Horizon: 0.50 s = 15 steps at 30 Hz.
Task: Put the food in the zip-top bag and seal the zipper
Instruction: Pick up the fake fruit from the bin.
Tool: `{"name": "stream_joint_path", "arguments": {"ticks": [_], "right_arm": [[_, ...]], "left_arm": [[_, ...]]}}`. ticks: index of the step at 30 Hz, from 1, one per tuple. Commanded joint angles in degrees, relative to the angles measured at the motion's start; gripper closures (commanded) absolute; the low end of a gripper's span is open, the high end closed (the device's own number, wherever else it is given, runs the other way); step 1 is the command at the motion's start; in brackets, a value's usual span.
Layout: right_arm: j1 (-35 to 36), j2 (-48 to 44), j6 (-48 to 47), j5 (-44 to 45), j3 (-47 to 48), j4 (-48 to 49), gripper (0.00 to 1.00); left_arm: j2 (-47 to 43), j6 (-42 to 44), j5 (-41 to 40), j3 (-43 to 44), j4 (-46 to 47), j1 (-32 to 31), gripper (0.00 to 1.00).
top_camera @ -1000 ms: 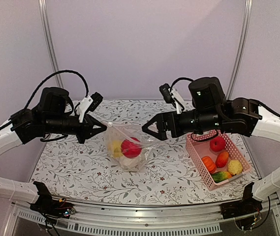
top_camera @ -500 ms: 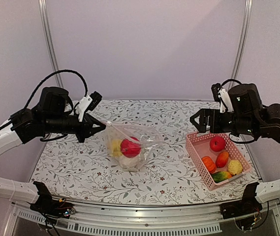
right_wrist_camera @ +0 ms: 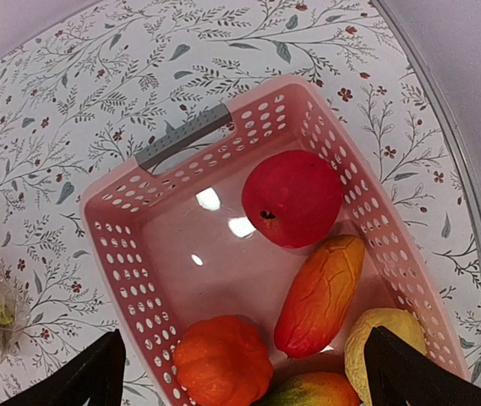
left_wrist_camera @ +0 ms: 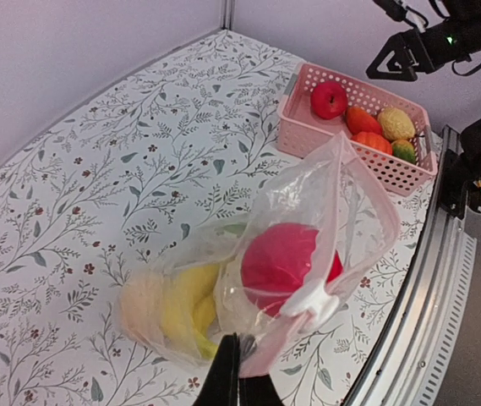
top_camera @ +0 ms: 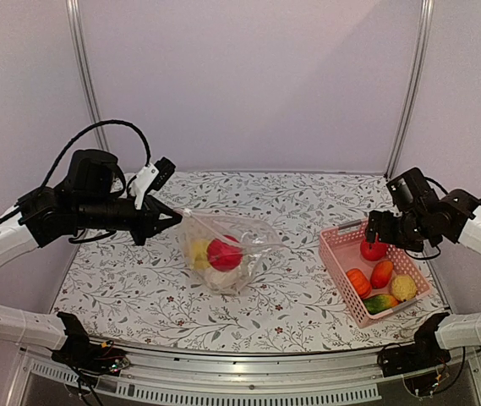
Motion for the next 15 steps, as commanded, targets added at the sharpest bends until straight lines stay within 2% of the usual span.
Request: {"name": "stream_joint_path", "arguments": {"ticks": [1, 15], "right_arm": [[-3.32, 3.31, 0.23, 3.56, -1.03, 0.96, 0.01], [-8.93, 17.62, -1.43, 0.48, -2.68, 13.33, 0.01]], "left_arm": [[0.06, -0.34, 0.56, -0.45, -0.13, 0.88, 1.00], [-0.29, -0.17, 0.75, -0.36, -0.28, 0.87, 1.00]]}}
